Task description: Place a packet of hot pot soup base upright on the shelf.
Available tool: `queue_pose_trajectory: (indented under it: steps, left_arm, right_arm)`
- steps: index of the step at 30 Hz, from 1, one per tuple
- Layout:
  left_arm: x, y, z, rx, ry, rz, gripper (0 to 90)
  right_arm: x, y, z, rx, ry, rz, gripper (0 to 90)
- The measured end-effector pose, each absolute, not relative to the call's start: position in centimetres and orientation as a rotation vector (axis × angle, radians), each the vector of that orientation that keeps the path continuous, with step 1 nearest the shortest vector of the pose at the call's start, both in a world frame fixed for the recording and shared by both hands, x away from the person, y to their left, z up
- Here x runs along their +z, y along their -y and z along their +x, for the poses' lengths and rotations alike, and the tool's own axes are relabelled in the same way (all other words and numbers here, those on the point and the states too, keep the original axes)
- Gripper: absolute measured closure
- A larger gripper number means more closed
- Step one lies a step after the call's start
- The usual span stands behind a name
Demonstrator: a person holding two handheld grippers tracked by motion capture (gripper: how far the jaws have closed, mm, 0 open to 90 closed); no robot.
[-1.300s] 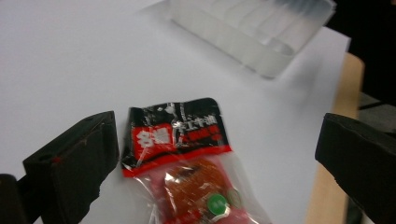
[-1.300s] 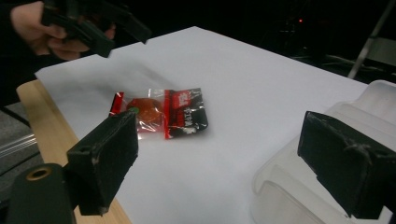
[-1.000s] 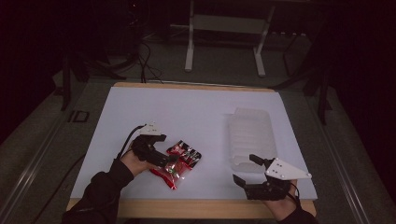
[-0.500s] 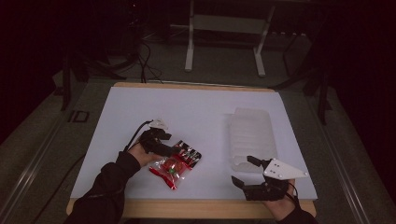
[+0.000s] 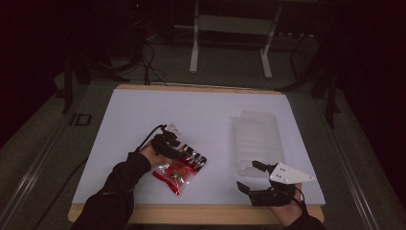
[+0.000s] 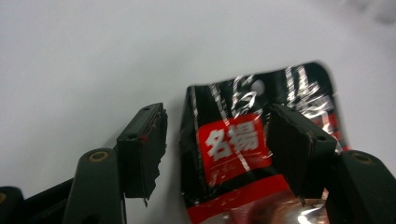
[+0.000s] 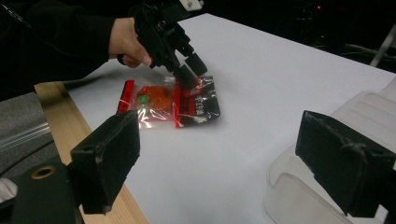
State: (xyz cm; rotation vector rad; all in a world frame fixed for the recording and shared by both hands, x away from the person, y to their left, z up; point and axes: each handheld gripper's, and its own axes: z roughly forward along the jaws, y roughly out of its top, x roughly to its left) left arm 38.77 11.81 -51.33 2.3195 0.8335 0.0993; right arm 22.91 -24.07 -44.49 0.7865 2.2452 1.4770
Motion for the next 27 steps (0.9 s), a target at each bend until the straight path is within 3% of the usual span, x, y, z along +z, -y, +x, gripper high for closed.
queue_pose_trajectory:
  steps: [14, 23, 27]
  left_arm:
    - [-51.9, -10.5, 37.3, 0.179, -0.774, 2.420, 51.3]
    - [-51.8, -10.0, 36.6, 0.237, -0.750, 2.437, 85.0]
    - [-51.9, -10.2, 36.6, 0.244, -0.750, 2.420, 87.8]
  right_arm:
    - [-44.5, 24.0, 22.9, 1.467, -2.248, 0.792, 14.0]
    - [-44.6, 23.9, 23.0, 1.463, -2.252, 0.792, 14.1]
    - [-44.6, 23.8, 22.9, 1.459, -2.260, 0.794, 14.0]
